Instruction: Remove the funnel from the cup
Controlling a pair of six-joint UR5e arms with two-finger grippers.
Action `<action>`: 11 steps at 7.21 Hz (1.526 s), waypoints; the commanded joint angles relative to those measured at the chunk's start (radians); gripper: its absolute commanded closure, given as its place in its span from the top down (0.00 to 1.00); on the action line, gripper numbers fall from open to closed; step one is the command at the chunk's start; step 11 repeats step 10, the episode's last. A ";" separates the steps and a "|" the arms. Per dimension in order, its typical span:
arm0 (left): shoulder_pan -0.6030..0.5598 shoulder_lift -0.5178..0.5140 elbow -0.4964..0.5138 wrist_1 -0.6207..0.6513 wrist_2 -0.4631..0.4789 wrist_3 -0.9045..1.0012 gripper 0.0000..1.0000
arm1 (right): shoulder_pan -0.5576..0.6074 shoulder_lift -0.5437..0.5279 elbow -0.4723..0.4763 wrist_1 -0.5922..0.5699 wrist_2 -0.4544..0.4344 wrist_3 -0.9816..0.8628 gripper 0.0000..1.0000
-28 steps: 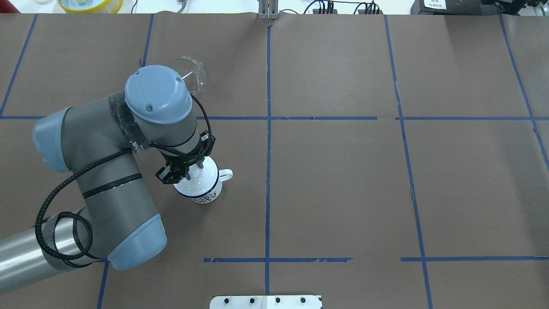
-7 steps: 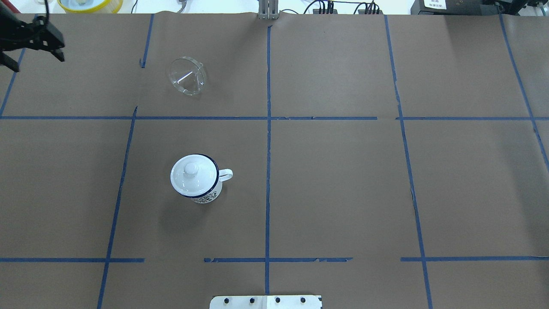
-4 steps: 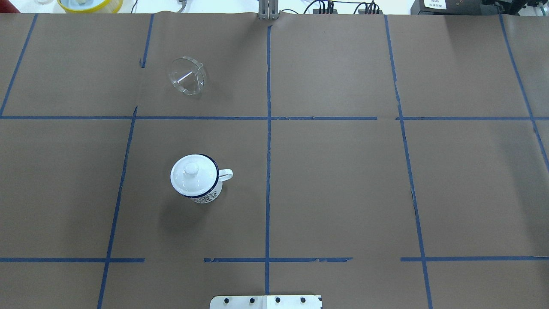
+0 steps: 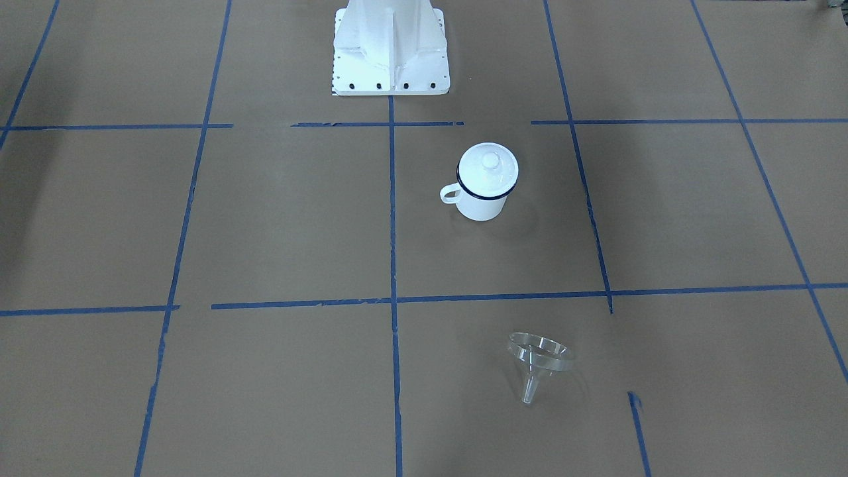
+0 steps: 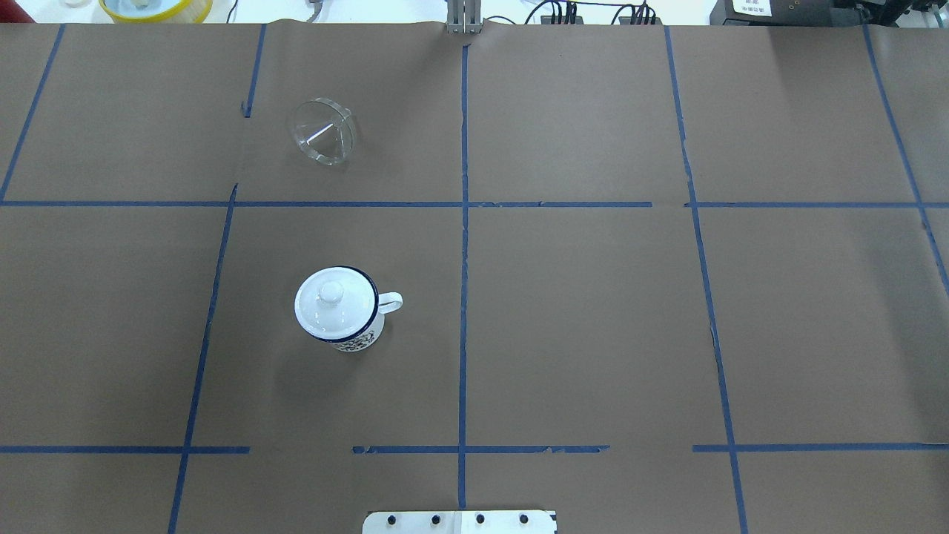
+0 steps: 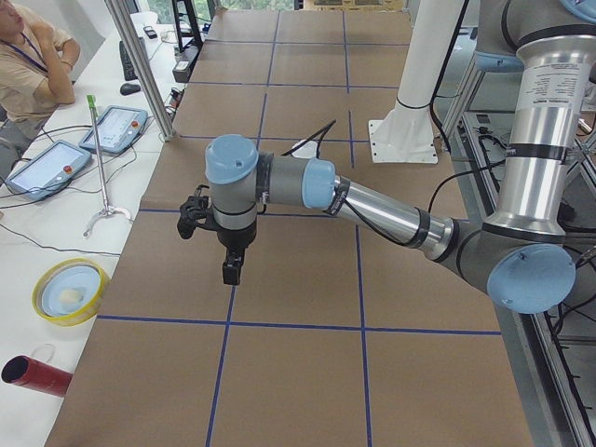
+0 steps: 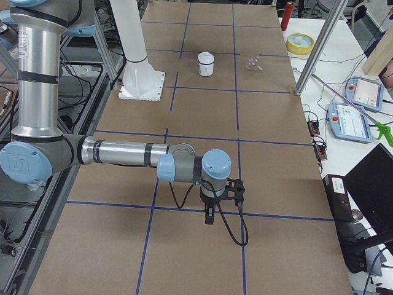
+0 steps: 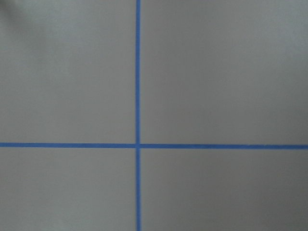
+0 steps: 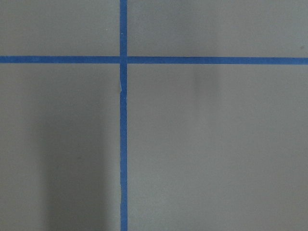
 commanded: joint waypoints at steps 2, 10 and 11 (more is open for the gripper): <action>0.000 0.031 0.025 -0.016 -0.008 -0.077 1.00 | 0.000 0.000 0.000 0.000 0.000 0.000 1.00; 0.000 0.030 0.168 -0.141 -0.066 -0.078 1.00 | 0.000 0.000 0.000 0.000 0.000 0.000 1.00; 0.000 0.030 0.168 -0.141 -0.066 -0.078 1.00 | 0.000 0.000 0.000 0.000 0.000 0.000 1.00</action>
